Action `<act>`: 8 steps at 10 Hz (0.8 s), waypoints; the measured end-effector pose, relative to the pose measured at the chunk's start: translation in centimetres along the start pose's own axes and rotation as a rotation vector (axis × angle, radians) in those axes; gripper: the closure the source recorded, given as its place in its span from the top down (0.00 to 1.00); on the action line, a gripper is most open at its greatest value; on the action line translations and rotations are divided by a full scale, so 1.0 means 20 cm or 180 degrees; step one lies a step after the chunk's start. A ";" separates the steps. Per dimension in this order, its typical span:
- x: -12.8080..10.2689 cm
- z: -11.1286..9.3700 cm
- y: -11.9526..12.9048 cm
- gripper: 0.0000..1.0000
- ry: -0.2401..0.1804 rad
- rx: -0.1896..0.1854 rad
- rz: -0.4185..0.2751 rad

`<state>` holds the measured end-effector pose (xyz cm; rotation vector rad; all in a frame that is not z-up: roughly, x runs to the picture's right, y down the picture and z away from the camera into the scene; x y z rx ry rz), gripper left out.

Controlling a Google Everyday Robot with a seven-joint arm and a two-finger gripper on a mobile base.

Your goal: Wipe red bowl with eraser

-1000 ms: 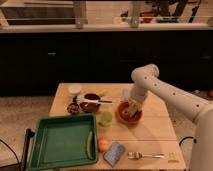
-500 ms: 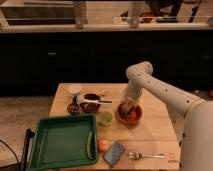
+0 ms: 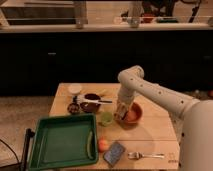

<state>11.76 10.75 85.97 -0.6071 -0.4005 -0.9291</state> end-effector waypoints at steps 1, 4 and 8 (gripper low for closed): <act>-0.02 0.00 0.05 0.00 -0.0017 -0.0016 -0.0004; -0.01 0.00 0.16 0.00 -0.0058 -0.0025 0.0083; 0.09 -0.01 0.32 0.00 -0.0034 -0.0107 0.0313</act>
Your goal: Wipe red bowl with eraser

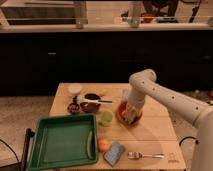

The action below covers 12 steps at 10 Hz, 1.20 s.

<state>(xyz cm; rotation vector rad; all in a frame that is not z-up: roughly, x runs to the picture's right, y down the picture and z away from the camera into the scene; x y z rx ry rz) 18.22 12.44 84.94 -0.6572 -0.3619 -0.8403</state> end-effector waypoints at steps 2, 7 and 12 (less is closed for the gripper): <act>0.06 -0.02 0.00 0.00 0.0047 0.0000 0.0110; 0.19 -0.06 -0.12 0.00 0.0177 0.0139 0.0244; 0.06 -0.02 -0.30 0.00 0.0106 0.0172 -0.0046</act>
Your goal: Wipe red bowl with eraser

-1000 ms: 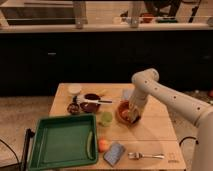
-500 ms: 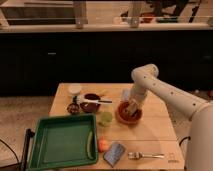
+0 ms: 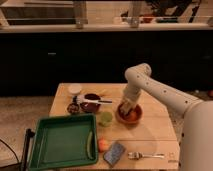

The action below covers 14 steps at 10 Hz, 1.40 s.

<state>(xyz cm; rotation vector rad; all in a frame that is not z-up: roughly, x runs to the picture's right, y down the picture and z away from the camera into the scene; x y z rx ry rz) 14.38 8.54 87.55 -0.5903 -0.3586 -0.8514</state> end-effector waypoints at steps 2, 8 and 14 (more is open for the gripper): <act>-0.06 0.03 0.02 0.00 -0.0064 -0.0022 -0.0105; -0.10 0.06 0.21 0.00 -0.0228 -0.0085 -0.0075; 0.01 -0.03 0.23 0.00 -0.0111 0.0022 0.0132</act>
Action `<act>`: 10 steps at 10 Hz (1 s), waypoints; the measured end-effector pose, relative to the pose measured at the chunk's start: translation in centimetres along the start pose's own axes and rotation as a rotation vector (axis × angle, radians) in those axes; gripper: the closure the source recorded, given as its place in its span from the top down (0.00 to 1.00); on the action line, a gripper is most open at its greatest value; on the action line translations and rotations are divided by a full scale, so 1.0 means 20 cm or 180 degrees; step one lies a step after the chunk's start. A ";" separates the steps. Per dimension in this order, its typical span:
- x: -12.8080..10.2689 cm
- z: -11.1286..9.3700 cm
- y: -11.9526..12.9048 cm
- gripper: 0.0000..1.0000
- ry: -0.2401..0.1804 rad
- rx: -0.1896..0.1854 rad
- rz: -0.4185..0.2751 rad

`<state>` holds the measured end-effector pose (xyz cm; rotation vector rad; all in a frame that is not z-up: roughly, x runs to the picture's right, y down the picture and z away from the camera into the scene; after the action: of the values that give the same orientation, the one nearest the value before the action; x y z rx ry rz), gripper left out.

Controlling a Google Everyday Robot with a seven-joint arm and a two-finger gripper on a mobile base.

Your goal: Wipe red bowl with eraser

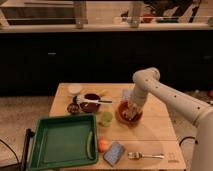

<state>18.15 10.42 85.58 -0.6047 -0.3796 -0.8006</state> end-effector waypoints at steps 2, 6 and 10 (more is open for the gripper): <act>0.02 -0.03 -0.03 0.00 0.0030 0.0043 0.0006; 0.01 -0.08 -0.05 0.00 -0.0042 0.0075 -0.0096; -0.02 -0.10 -0.06 0.00 -0.0067 0.0062 -0.0141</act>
<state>17.12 8.77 84.27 -0.5886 -0.4209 -0.8324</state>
